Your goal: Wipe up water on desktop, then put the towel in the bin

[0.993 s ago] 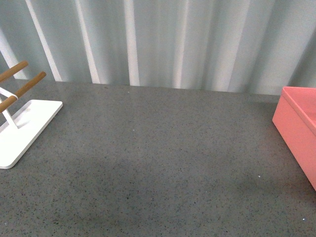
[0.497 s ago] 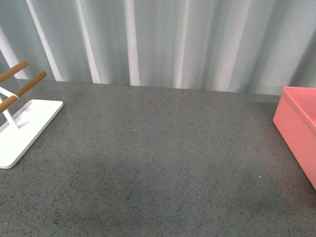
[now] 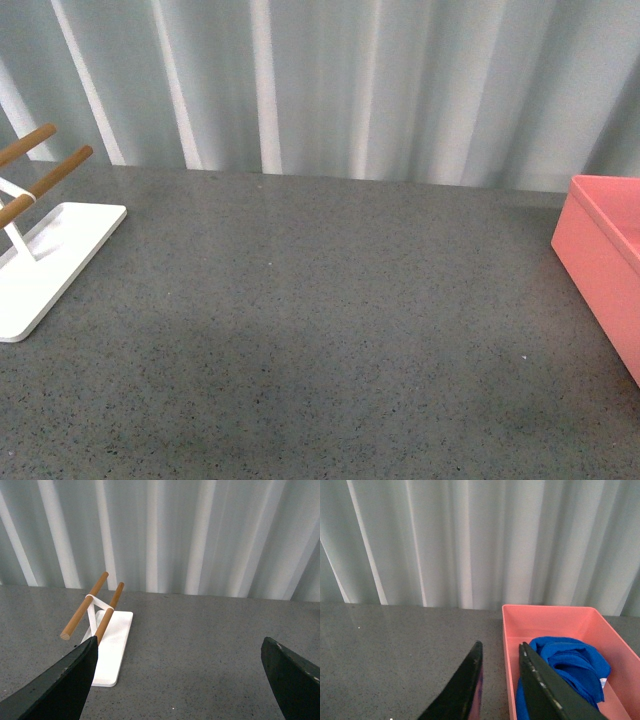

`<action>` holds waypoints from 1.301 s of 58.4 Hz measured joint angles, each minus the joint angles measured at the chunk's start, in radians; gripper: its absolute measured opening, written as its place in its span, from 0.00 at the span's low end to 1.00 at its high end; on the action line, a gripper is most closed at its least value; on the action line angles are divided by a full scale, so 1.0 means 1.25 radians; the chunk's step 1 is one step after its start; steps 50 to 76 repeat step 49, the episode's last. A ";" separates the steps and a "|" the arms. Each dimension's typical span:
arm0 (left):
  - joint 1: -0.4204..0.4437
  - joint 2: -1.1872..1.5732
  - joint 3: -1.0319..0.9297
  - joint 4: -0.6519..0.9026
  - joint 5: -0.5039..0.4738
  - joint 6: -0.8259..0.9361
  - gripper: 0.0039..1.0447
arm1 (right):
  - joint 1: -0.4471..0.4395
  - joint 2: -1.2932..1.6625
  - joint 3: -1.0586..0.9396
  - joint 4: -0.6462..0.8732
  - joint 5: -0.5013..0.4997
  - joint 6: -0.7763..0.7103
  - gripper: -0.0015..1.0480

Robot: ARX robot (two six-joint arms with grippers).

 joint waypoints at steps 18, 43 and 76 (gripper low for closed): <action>0.000 0.000 0.000 0.000 0.000 0.000 0.94 | 0.000 0.000 0.000 0.000 0.000 0.000 0.83; 0.000 0.000 0.000 0.000 0.000 0.000 0.94 | 0.000 0.000 0.000 0.000 0.000 0.002 0.93; 0.000 0.000 0.000 0.000 0.000 0.000 0.94 | 0.000 0.000 0.000 0.000 0.000 0.002 0.93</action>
